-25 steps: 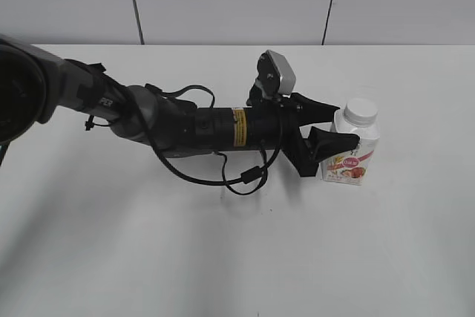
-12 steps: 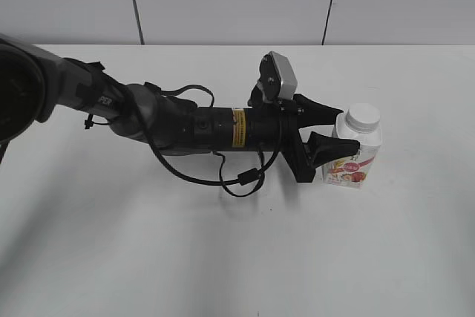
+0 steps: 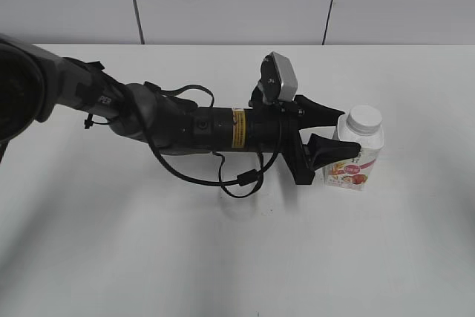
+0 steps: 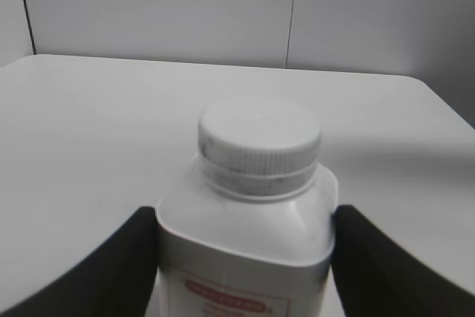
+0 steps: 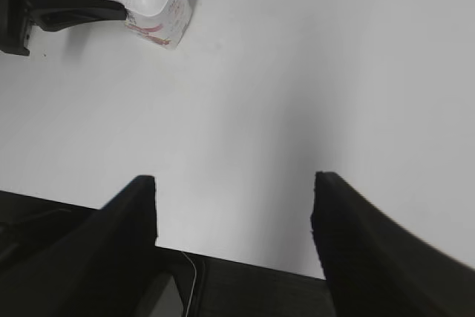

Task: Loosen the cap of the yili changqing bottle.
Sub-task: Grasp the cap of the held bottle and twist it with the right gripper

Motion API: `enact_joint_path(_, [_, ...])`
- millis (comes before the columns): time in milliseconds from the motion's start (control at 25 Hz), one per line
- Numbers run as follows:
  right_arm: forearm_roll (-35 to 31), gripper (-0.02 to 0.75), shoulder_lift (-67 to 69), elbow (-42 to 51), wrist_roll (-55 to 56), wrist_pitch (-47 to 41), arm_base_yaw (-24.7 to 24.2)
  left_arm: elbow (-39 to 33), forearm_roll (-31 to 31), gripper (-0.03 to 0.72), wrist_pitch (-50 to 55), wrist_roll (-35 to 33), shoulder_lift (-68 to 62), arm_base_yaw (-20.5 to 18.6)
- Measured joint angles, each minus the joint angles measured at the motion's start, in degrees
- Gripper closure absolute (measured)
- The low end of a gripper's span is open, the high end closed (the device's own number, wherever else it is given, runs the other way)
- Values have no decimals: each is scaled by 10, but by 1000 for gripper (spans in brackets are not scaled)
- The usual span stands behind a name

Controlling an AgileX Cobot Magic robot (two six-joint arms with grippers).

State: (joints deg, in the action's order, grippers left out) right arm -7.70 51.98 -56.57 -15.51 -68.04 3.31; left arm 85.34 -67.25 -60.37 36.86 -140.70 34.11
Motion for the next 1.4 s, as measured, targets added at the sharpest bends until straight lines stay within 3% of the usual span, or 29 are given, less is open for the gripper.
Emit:
enact_joint_path(440, [28, 224, 214, -102, -55, -2, 119, 0, -1, 252, 0, 0, 0, 0])
enact_joint_path(640, [25, 224, 311, -170, -24, -1, 122, 0, -1, 252, 0, 0, 0, 0])
enact_joint_path(960, [-28, 224, 428, -256, 126, 0, 124, 0, -1, 252, 0, 0, 0, 0])
enact_joint_path(1400, [-27, 224, 514, -279, 141, 2, 125, 0, -1, 252, 0, 0, 0, 0])
